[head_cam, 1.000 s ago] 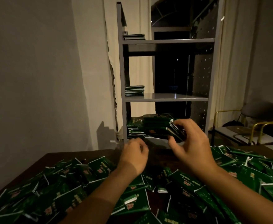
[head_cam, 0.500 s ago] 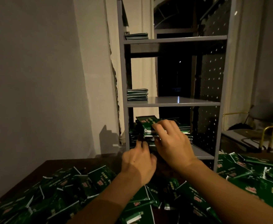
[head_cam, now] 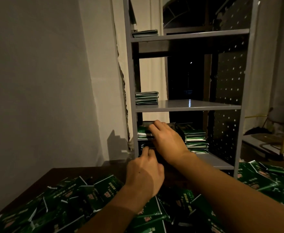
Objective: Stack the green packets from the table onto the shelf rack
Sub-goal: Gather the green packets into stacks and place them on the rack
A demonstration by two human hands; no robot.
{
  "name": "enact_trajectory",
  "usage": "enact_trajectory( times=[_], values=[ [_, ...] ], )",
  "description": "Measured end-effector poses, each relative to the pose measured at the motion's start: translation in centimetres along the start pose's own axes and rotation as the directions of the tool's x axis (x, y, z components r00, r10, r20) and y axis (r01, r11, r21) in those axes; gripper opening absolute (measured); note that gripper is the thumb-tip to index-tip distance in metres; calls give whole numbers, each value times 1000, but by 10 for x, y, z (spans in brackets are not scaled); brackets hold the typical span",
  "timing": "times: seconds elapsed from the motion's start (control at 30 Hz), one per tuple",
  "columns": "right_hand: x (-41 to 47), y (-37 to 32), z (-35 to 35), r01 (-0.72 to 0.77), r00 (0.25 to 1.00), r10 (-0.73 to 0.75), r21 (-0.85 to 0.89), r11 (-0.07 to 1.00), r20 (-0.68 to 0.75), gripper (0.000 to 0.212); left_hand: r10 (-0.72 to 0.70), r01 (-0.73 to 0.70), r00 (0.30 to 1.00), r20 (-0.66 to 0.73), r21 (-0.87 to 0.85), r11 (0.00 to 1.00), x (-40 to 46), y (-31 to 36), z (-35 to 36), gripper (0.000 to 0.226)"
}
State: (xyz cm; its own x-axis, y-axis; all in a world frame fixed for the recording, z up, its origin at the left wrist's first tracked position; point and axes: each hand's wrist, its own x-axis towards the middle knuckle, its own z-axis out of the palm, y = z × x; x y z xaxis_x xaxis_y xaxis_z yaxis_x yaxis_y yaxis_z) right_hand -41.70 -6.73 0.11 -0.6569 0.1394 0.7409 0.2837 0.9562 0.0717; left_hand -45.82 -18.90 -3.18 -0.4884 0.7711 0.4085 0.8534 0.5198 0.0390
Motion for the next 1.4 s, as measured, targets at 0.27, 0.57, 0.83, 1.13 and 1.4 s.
enact_trajectory(
  times=[0.27, 0.57, 0.83, 1.13, 1.4],
  values=[
    [1, 10, -4, -14, 998, 9, 88, 996, 58, 40, 5, -8, 999, -37, -87, 996, 4, 6, -4, 42],
    [-29, 17, -13, -118, 989, 129, 152, 981, -66, 30, -41, 39, 999, -14, -118, 992, 12, 8, -9, 39],
    [-9, 10, -1, -411, 904, 422, 430, 804, 74, 24, -41, 39, 999, -35, -62, 997, 19, 14, -10, 44],
    [-7, 16, 3, -399, 909, 417, 348, 848, 24, 25, -87, 84, 996, -31, -79, 993, 33, 19, -11, 35],
    [-7, 21, -5, -379, 925, 355, 347, 858, 134, 38, -92, 91, 996, -21, -28, 995, 44, 23, -11, 44]
  ],
)
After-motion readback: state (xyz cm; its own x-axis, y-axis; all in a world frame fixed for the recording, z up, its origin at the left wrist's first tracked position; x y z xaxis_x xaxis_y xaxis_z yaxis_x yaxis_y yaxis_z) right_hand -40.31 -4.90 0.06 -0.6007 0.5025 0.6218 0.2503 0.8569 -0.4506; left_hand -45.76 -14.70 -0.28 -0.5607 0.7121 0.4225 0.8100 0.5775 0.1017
